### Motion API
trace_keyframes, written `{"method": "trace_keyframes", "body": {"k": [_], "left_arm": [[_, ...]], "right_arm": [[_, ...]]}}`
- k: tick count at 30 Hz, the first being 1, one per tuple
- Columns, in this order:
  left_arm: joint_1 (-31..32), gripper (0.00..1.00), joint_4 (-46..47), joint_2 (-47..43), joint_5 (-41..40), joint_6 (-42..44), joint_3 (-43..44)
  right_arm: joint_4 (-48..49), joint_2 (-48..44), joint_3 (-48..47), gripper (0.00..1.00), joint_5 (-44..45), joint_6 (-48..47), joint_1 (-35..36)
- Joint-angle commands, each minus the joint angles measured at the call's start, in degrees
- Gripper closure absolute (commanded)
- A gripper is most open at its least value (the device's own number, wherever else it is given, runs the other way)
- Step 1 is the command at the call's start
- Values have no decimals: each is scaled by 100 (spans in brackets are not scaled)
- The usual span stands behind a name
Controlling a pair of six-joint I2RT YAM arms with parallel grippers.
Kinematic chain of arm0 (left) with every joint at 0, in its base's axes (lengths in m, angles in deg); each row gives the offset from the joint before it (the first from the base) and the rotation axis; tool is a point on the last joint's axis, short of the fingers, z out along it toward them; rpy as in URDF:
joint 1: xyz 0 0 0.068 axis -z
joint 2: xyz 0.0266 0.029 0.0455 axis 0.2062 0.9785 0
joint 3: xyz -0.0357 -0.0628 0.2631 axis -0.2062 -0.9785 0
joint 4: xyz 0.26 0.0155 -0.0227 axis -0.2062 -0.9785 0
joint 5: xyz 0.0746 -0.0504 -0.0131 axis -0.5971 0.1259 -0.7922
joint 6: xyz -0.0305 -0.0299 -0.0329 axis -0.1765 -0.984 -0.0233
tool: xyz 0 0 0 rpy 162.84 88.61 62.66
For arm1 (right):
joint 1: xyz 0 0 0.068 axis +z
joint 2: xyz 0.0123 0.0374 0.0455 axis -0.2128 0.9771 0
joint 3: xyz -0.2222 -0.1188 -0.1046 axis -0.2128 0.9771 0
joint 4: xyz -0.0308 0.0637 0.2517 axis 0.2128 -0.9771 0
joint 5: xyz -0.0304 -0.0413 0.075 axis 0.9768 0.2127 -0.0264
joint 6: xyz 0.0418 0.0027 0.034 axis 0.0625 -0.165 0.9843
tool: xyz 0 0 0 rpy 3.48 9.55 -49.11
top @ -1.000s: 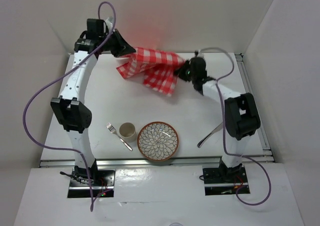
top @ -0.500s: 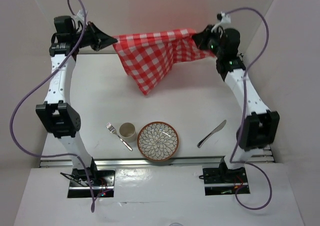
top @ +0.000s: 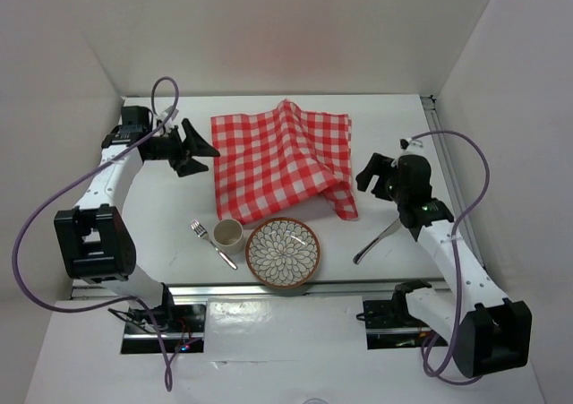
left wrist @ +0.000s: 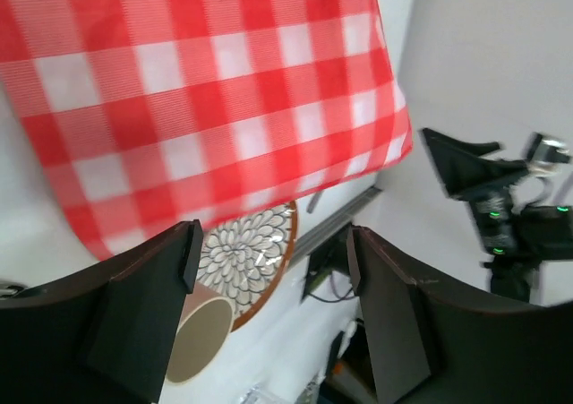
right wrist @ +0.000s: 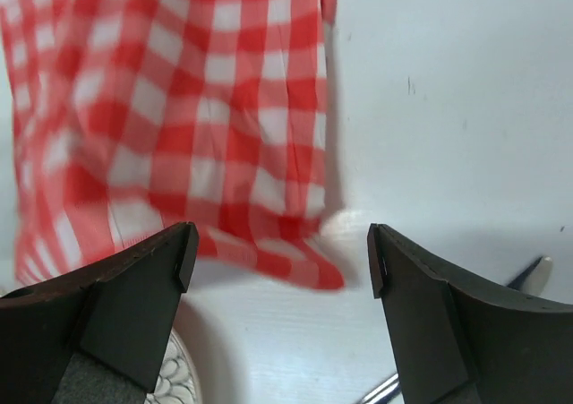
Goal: Set the dinner table for one person
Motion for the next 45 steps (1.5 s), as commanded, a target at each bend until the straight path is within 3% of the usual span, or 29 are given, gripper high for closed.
{"method": "trace_keyframes", "body": {"k": [1, 5, 8, 11, 14, 16, 19, 22, 30, 33, 35, 38, 39, 40, 45], "left_arm": [[214, 17, -444, 63, -521, 545, 696], [276, 30, -738, 187, -1312, 545, 900], [276, 39, -790, 38, -1892, 422, 532], [276, 37, -921, 46, -2236, 422, 215], [276, 25, -791, 99, -2342, 422, -312], [328, 19, -537, 388, -2176, 475, -602], [609, 16, -352, 942, -2323, 537, -656], [689, 14, -237, 1382, -2324, 651, -533], [794, 19, 229, 1997, -1955, 537, -480], [795, 33, 282, 2050, -1842, 484, -296], [795, 48, 282, 2103, -1841, 484, -86], [795, 73, 220, 2358, -1841, 484, 274], [795, 91, 159, 2428, -1841, 484, 363], [795, 100, 98, 2516, -1841, 484, 459], [795, 100, 36, 2902, -1683, 379, 1022]], "right_arm": [[-7, 107, -647, 11, 289, 86, -89], [-657, 907, -1438, 15, -238, 147, -89], [-1115, 1173, -1624, 20, -721, 498, -89], [-1308, 1034, -1484, 21, -1204, 1147, -142], [-1457, 840, -1133, 22, -1881, 1798, -212], [-1519, 647, -739, 16, -2389, 2341, -369], [-1450, 304, -36, 8, -3057, 3175, -615], [-1178, -205, 649, 8, -3674, 4082, -809], [681, -1173, 2198, 8, -3834, 6789, -871], [1422, -1244, 2533, 8, -3606, 7546, -871], [1477, -1244, 2586, 8, -3333, 7732, -923], [1880, -1191, 2709, 8, -3114, 8029, -924], [2134, -1069, 2779, 8, -3034, 8083, -924], [2215, -998, 2779, 8, -2964, 8084, -924], [2189, -173, 2359, 8, -2937, 7917, -924]]}}
